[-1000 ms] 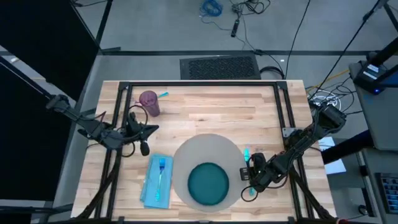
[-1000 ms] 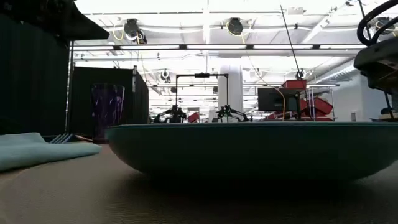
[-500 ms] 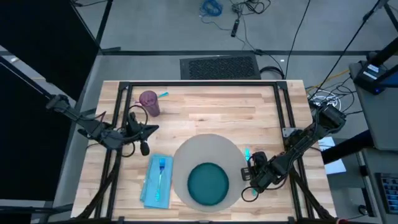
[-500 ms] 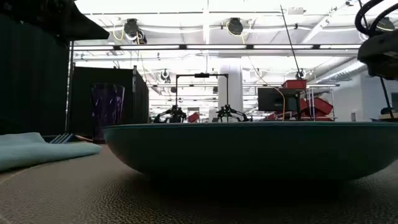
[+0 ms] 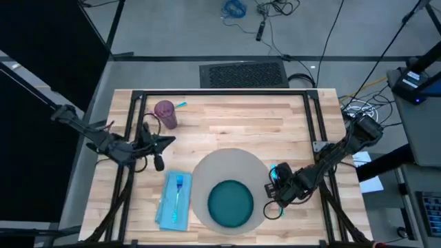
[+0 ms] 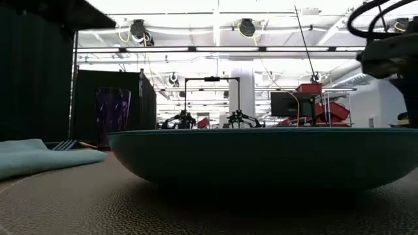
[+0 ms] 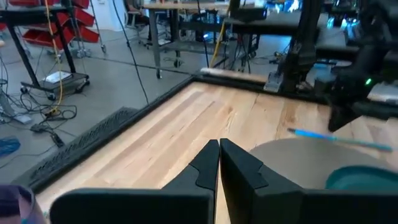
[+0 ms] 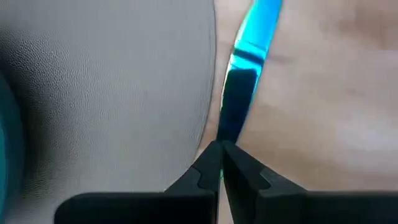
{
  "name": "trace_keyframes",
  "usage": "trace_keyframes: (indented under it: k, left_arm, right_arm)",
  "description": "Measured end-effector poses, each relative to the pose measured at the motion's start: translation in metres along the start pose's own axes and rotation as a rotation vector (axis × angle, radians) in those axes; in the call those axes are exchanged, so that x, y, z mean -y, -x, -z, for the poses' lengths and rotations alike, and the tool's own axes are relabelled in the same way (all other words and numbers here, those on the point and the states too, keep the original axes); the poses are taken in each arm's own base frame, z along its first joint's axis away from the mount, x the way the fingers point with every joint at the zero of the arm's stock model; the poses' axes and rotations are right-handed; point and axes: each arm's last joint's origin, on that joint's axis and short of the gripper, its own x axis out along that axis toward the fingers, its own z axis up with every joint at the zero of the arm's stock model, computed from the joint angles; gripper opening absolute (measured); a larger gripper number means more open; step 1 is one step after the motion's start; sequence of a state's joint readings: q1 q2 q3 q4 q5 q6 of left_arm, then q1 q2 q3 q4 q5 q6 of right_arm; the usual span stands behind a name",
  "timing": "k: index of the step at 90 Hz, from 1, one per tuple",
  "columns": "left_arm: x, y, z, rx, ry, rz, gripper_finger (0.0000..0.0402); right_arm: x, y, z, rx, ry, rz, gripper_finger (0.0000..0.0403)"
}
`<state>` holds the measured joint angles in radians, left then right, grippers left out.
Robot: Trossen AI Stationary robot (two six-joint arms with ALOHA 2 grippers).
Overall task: Set table place
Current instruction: Put the blue spoon beside the blue knife on the table
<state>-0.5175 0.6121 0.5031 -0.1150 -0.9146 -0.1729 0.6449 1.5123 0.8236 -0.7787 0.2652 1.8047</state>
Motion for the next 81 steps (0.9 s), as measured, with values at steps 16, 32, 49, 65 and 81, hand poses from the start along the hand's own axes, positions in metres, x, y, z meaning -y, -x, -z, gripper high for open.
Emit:
trace_keyframes:
  k: [16,32,49,65,81]
  left_arm:
    - [-0.010,0.012,-0.059,0.111,0.021,-0.087,0.0000]
    - [-0.040,0.034,-0.127,0.201,0.007,-0.315,0.0000]
    - [-0.069,0.058,-0.176,0.253,0.017,-0.420,0.0007]
    - [-0.079,0.065,-0.185,0.206,-0.055,-0.479,0.0056]
    - [-0.072,0.043,-0.187,0.147,-0.168,-0.603,0.0126]
  right_arm:
    - [0.000,0.035,-0.025,0.176,0.162,0.058,0.0000]
    - [0.000,0.088,-0.047,0.474,0.336,0.095,0.0000]
    - [-0.003,0.116,-0.057,0.536,0.528,0.088,0.0000]
    - [-0.003,0.118,-0.058,0.531,0.567,0.087,0.0000]
    - [-0.010,0.116,-0.061,0.534,0.511,0.031,0.0005]
